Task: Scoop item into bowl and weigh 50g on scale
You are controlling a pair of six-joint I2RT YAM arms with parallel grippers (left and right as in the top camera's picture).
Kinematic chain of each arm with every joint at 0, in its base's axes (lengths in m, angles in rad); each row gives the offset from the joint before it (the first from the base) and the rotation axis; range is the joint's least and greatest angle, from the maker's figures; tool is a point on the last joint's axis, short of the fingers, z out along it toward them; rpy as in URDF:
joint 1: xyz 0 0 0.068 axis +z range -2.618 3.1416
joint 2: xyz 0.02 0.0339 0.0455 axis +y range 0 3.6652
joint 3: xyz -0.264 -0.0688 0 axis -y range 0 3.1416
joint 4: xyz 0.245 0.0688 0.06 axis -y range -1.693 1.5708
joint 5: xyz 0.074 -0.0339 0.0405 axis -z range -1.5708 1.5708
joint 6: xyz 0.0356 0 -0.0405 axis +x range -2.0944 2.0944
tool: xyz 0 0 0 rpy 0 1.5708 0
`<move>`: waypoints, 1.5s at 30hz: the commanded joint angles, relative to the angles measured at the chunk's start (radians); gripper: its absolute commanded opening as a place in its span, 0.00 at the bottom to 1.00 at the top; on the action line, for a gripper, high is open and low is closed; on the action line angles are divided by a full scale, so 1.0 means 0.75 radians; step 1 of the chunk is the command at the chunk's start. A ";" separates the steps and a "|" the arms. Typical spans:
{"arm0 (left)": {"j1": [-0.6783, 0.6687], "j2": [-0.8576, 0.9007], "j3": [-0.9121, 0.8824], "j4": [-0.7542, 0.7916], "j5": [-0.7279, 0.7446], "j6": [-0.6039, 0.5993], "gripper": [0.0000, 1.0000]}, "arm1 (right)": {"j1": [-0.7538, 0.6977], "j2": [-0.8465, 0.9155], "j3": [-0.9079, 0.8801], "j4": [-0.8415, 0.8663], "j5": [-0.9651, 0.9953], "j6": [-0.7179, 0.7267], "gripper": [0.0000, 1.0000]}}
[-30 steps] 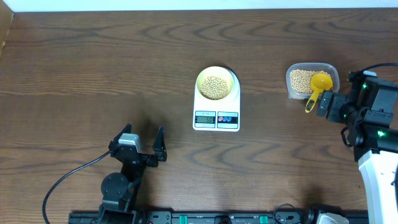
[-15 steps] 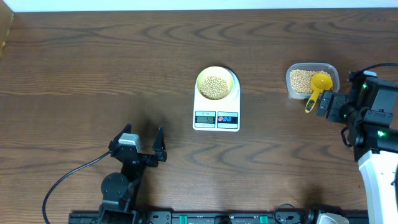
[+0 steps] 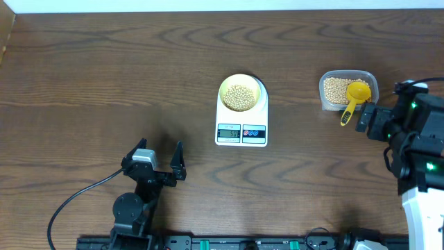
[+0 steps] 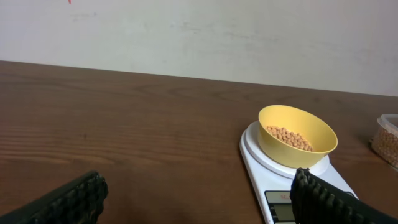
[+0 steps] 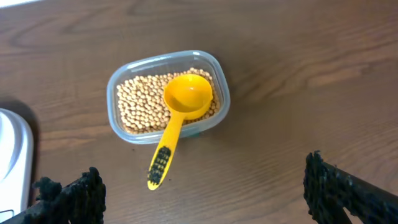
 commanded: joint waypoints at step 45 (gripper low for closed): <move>0.008 -0.009 -0.014 -0.058 0.017 0.018 0.96 | 0.416 -1.324 -1.170 0.792 0.285 -0.020 0.99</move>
